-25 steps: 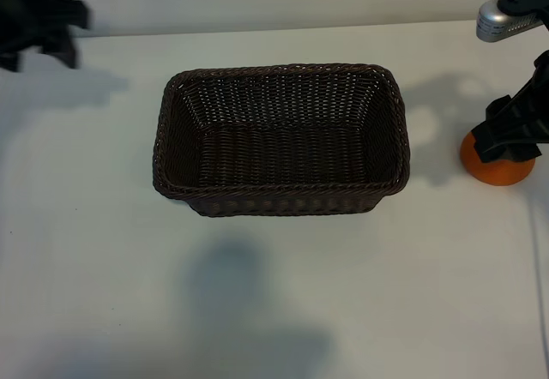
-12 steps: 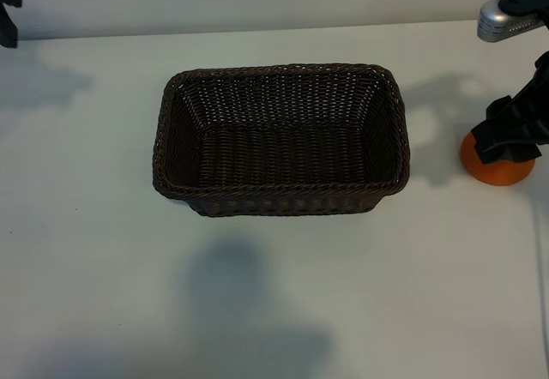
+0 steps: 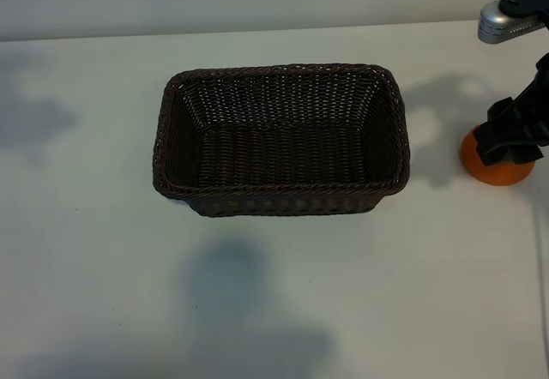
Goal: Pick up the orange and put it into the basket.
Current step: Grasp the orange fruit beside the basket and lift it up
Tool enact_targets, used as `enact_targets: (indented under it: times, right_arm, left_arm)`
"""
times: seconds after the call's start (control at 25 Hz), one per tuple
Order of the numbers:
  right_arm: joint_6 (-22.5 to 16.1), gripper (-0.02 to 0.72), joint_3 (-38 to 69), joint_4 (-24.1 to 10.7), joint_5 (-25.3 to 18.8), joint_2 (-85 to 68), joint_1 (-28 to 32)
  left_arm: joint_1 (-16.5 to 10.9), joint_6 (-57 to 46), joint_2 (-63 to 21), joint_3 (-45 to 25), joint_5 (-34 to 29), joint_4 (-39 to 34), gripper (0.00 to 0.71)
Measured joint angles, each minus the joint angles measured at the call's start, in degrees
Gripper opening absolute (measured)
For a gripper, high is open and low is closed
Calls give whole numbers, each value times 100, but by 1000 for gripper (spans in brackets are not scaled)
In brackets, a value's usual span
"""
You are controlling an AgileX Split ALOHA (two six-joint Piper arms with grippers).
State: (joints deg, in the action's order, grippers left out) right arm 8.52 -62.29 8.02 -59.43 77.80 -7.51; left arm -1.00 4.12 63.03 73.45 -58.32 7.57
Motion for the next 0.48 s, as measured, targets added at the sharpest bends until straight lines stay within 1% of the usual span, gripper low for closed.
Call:
enact_targets:
  times: [0.08, 0.16, 0.28, 0.4, 0.48]
  right_arm:
    - [0, 595, 0, -19, 0, 0, 0]
    - [0, 595, 0, -22, 0, 0, 0]
    - [0, 595, 0, -32, -12, 0, 0]
    - [0, 595, 0, -37, -15, 0, 0]
    - [-5, 595, 0, -37, -15, 0, 0]
  left_arm:
    - [0, 32, -635, -380, 192, -6, 596]
    - [0, 111, -1240, -680, 225, -6, 596]
    - [0, 222, -2274, -1032, 21, -12, 596]
    - [0, 274, -3006, -1296, -283, -18, 596]
    - [0, 278, -3433, -1489, -289, -18, 596]
